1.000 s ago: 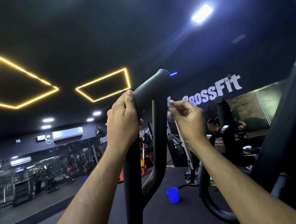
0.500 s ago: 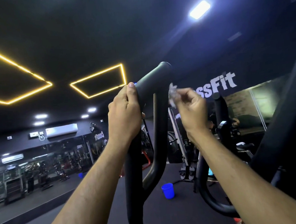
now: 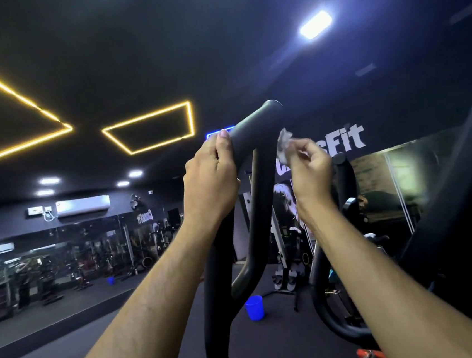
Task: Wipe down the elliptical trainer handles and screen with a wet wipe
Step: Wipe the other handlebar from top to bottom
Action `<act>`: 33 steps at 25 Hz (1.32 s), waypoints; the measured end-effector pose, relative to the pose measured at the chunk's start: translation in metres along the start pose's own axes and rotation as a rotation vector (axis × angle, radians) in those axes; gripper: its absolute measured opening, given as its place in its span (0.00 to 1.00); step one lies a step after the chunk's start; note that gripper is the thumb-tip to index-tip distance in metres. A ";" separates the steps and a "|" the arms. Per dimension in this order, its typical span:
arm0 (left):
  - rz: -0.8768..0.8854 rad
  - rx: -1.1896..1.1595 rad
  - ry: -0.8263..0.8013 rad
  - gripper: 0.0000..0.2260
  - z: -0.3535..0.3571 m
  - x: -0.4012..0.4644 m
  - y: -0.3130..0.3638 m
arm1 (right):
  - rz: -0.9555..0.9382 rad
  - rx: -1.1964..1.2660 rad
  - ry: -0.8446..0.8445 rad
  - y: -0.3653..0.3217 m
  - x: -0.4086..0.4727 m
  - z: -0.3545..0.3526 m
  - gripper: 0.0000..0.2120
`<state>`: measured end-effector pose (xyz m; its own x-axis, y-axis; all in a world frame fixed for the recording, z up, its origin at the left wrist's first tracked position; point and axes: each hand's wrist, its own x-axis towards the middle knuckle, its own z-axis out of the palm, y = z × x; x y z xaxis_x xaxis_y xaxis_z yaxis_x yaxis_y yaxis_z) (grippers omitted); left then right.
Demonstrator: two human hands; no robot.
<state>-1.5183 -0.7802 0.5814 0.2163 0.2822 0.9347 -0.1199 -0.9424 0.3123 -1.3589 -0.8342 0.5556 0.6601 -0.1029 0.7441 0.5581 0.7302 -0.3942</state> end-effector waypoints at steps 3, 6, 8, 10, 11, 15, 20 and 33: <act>-0.008 -0.003 -0.008 0.18 0.000 0.002 -0.002 | 0.140 0.272 0.079 -0.010 0.005 0.026 0.06; 0.001 -0.039 -0.013 0.17 0.000 0.002 -0.005 | 0.142 0.185 -0.002 0.001 -0.010 0.016 0.06; 0.006 -0.046 -0.028 0.16 0.000 0.004 -0.007 | 0.179 0.137 -0.092 0.000 -0.016 0.004 0.05; 0.002 -0.053 -0.057 0.15 0.000 0.005 -0.009 | 0.212 0.191 -0.042 -0.010 -0.008 0.006 0.05; 0.001 -0.053 -0.069 0.15 -0.001 0.004 -0.010 | 0.214 0.241 0.008 -0.016 -0.002 0.012 0.05; 0.019 -0.097 -0.098 0.16 -0.003 0.001 -0.014 | 0.219 0.330 0.031 -0.024 -0.003 0.035 0.08; 0.024 -0.107 -0.138 0.16 -0.005 0.000 -0.013 | 0.300 0.140 -0.078 -0.010 -0.026 0.012 0.14; 0.120 -0.257 -0.222 0.25 -0.008 0.000 -0.025 | 0.150 -0.257 -0.006 0.012 -0.040 0.010 0.11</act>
<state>-1.5226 -0.7548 0.5752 0.3875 0.0997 0.9165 -0.3908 -0.8826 0.2613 -1.3837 -0.8143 0.5266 0.7424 -0.0022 0.6699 0.5639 0.5419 -0.6232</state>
